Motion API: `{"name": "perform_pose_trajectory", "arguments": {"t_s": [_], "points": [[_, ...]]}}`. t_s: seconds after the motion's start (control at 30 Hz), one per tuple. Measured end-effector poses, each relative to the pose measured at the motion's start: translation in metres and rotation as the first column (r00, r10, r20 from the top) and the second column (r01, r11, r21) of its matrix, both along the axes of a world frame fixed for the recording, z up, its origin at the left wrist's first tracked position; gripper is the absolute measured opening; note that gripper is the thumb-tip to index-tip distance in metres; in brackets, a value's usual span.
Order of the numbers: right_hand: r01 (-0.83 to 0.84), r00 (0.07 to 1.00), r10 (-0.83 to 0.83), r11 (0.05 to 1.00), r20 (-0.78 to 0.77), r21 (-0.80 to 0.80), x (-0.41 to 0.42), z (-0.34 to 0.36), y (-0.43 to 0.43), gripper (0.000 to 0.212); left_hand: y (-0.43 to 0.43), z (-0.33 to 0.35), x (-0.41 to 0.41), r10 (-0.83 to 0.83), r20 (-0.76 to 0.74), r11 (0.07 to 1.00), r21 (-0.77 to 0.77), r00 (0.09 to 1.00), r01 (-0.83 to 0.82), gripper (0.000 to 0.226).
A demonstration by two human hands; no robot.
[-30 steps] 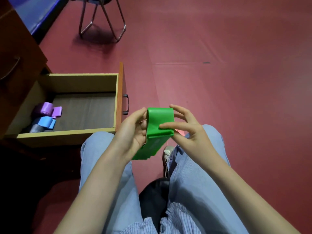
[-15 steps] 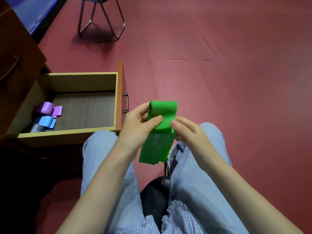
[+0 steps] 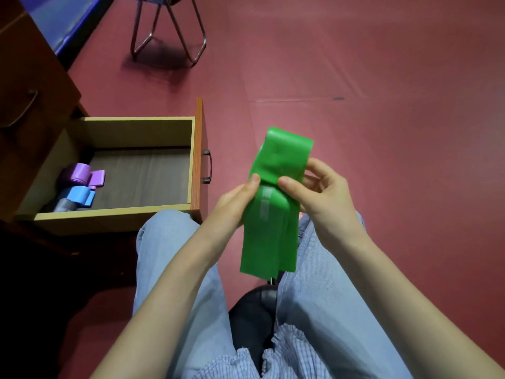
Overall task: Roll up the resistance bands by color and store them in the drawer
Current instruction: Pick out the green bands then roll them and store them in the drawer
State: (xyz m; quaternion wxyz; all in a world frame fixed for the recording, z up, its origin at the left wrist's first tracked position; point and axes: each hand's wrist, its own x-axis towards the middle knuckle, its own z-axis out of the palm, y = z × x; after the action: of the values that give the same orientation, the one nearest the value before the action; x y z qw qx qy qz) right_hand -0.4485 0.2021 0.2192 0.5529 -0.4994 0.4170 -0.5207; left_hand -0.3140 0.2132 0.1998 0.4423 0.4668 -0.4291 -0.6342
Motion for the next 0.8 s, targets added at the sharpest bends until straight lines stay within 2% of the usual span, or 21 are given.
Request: {"name": "perform_pose_trajectory", "arguments": {"t_s": [0.2, 0.37, 0.57, 0.7, 0.8], "points": [[0.056, 0.998, -0.057, 0.996, -0.018, -0.062, 0.008, 0.001, -0.004, 0.029, 0.008, -0.001, -0.012, 0.009, -0.004, 1.0, -0.02, 1.0, -0.01, 0.035], [0.045, 0.999, -0.045, 0.999, 0.018, -0.029, 0.013, -0.004, -0.003, 0.028, 0.011, -0.004, -0.017, 0.089, -0.01, 0.994, -0.064, 0.996, -0.089, 0.028], [0.051, 0.997, -0.05, 0.999, 0.051, -0.009, 0.008, -0.011, -0.003, 0.022, 0.013, -0.008, -0.011, 0.143, 0.061, 0.987, -0.076, 0.988, -0.138, 0.02], [0.033, 0.998, -0.037, 0.996, -0.041, -0.088, 0.005, -0.016, 0.0, 0.028, 0.011, -0.013, -0.01, 0.186, 0.085, 0.983, -0.028, 0.979, -0.184, 0.022], [0.02, 0.983, -0.052, 0.984, -0.178, -0.177, 0.003, -0.022, 0.006, 0.039, 0.009, -0.012, -0.01, 0.224, -0.001, 0.97, 0.103, 0.975, -0.222, 0.026]]}}
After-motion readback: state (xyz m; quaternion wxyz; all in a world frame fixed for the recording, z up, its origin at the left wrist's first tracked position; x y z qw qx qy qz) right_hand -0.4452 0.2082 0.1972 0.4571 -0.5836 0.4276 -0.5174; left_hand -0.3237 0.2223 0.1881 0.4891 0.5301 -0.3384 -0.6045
